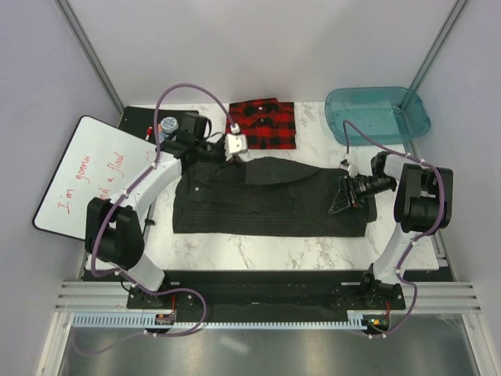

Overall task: Fold and stack the long sleeve shirts
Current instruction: Fold the shirt

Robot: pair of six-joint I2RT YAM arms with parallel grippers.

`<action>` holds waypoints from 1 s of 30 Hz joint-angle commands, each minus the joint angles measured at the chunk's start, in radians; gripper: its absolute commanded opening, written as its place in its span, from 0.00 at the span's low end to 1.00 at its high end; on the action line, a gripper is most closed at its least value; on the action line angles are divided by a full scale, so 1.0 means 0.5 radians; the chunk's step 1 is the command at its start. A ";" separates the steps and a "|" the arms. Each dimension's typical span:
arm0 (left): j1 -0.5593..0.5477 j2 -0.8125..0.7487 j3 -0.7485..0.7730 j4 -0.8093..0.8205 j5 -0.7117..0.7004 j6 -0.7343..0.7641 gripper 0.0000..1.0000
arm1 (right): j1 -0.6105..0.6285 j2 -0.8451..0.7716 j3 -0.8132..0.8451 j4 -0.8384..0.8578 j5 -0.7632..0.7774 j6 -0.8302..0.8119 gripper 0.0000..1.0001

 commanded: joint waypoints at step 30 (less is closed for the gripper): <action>0.566 0.049 -0.248 -0.822 0.075 1.730 0.02 | -0.008 -0.114 0.013 0.166 0.582 0.197 0.19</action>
